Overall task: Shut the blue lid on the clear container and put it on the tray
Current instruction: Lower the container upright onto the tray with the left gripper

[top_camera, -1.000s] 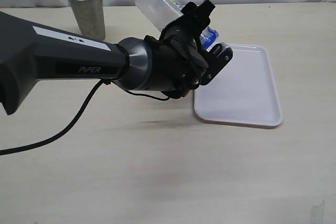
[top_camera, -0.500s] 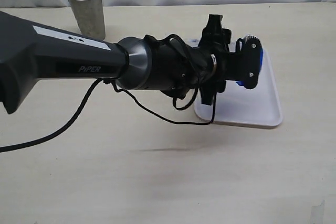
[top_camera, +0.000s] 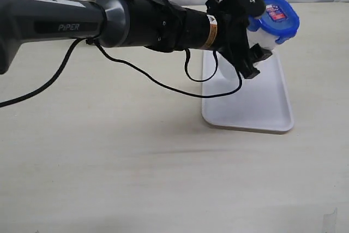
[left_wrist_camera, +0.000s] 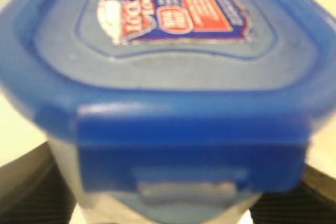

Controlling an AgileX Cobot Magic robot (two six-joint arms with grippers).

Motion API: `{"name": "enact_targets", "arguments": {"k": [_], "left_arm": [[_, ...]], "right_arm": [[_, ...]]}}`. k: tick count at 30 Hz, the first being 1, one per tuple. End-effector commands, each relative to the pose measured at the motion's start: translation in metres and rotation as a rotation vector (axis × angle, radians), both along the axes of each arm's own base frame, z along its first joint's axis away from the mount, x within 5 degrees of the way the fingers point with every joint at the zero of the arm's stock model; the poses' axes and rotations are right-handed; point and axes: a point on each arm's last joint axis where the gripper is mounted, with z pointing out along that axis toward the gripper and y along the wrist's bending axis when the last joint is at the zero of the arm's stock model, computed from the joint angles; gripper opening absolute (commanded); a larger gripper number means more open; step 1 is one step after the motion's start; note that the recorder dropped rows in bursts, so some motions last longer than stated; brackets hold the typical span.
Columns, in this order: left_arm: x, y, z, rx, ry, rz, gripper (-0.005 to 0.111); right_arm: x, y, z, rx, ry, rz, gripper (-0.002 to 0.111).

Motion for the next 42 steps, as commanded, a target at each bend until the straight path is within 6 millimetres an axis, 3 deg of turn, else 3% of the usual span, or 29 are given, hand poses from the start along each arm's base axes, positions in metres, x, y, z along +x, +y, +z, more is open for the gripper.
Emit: {"name": "enact_targets", "arguments": {"k": [1, 7, 12, 16, 27, 42], "left_arm": [[0.006, 0.002, 0.018, -0.252, 0.148, -0.019, 0.0], [0.009, -0.003, 0.002, -0.392, 0.164, -0.081, 0.0], [0.017, -0.001, -0.021, -0.277, 0.101, -0.024, 0.0], [0.023, 0.004, -0.027, -0.166, 0.019, 0.025, 0.0], [0.018, -0.003, -0.056, -0.233, 0.125, -0.026, 0.0], [0.02, -0.002, -0.064, -0.22, 0.142, 0.002, 0.0]], "right_arm": [[0.0, 0.0, 0.001, -0.002, -0.017, -0.002, 0.004], [0.0, 0.0, 0.001, -0.002, -0.017, -0.002, 0.004], [0.0, 0.0, 0.001, -0.002, -0.017, -0.002, 0.004], [0.0, 0.0, 0.001, -0.002, -0.017, -0.002, 0.004], [0.0, 0.0, 0.001, -0.002, -0.017, -0.002, 0.004], [0.0, 0.0, 0.001, -0.002, -0.017, -0.002, 0.004]]}}
